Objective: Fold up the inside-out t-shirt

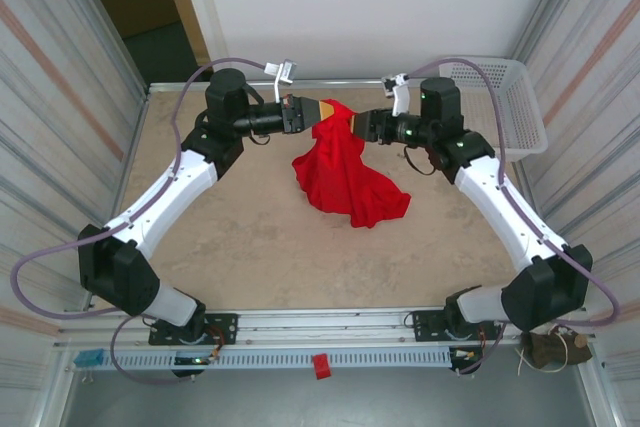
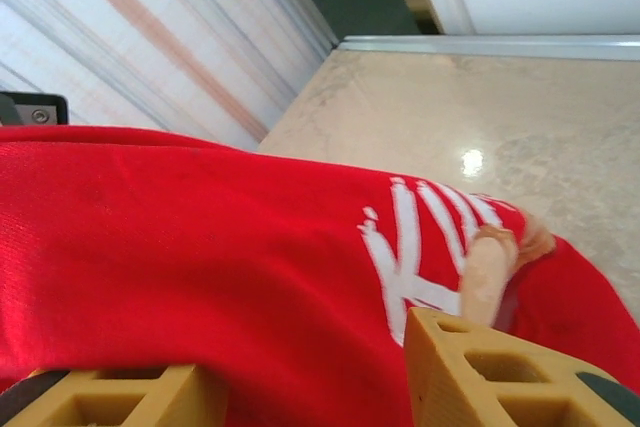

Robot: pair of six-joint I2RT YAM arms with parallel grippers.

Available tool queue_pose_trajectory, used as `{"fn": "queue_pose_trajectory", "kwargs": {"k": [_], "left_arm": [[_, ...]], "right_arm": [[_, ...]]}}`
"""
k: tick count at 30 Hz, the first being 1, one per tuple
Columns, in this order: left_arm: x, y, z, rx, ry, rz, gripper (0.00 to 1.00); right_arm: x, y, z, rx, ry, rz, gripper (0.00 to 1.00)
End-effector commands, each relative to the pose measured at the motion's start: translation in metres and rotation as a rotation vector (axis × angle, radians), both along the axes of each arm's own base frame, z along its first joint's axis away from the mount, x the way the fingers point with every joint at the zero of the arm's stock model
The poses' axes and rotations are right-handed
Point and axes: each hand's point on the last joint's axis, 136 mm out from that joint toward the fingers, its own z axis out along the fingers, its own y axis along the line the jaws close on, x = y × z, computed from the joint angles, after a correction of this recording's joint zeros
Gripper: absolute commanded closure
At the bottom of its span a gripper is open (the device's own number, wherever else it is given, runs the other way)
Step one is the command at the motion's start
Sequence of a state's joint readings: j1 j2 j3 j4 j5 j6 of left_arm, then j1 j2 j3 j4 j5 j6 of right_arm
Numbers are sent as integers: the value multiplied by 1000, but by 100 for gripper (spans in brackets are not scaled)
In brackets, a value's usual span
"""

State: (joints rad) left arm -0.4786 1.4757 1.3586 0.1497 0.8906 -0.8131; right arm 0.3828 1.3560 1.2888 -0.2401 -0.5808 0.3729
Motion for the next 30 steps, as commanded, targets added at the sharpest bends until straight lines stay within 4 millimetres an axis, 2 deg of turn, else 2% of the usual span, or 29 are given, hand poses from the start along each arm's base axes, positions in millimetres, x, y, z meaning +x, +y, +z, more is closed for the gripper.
{"fn": "queue_pose_trajectory", "kwargs": {"k": [1,3,4,6,9,10,12,14,16,20,24,27,30], "left_arm": [[-14,6,33,-43,-87,-20,100],[-13,6,32,-41,-82,-19,100],[-13,6,31,-40,-82,-17,100],[-11,7,28,-36,-75,-11,100],[5,17,14,-12,-43,54,100],[14,24,7,1,-25,92,93],[39,47,-16,31,32,211,63],[56,70,-32,46,60,299,48],[60,82,-42,64,59,347,42],[40,82,-54,143,25,384,37],[-3,57,-55,236,-95,390,30],[-21,42,-49,297,-224,415,29],[-29,30,-35,365,-378,419,27]], "right_arm": [[-6,14,14,22,-35,55,53],[-8,17,13,23,-35,68,58],[-8,18,12,22,-35,74,69],[-8,16,14,18,-35,81,100],[-12,6,29,59,-44,101,100],[-14,3,36,80,-50,108,100],[-23,-4,52,128,-66,139,100],[-32,-6,65,162,-80,175,100],[-41,-5,73,184,-85,204,100],[-48,-3,80,211,-78,231,100],[-48,-2,77,219,-55,231,100],[-49,0,73,213,-47,230,100],[-49,2,69,207,-33,230,100]]}}
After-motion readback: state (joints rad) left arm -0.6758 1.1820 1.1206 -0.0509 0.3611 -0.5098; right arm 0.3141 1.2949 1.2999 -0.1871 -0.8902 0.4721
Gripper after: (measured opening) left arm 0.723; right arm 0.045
